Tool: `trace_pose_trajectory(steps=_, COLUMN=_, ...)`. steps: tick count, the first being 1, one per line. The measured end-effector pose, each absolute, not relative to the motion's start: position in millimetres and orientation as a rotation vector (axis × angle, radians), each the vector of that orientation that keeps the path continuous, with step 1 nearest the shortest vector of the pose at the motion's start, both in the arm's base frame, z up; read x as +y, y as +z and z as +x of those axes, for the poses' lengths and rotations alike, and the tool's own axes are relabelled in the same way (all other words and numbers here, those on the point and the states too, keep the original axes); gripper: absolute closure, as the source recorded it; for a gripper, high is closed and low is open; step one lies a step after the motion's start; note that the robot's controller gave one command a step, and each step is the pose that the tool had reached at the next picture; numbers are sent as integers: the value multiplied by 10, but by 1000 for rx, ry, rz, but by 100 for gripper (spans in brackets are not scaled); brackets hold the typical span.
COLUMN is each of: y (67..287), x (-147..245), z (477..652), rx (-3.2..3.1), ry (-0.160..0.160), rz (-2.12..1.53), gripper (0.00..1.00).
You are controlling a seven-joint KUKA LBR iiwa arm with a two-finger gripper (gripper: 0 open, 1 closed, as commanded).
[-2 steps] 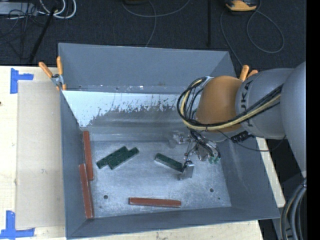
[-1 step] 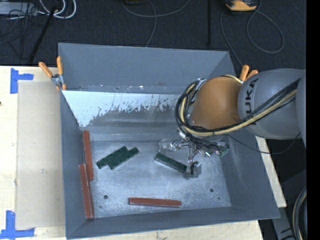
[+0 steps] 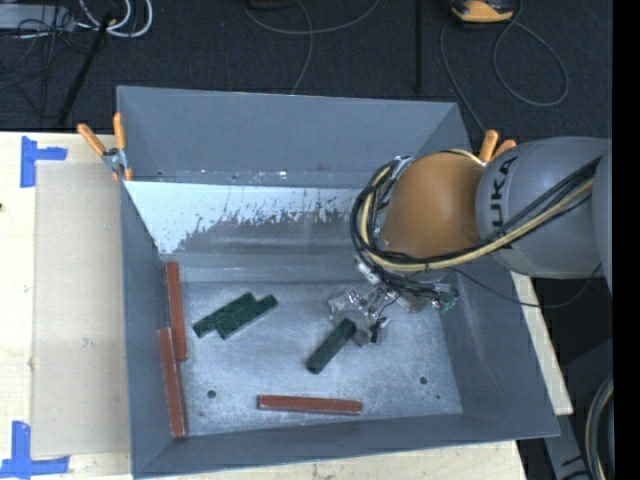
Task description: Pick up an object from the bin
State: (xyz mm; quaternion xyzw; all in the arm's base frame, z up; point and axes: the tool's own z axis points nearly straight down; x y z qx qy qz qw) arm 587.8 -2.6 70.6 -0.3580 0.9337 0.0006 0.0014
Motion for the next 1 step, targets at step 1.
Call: trace_pose_trajectory(steps=1, y=2316, x=67, z=5794, rx=2914, ry=-4, rz=-1151, gripper=100)
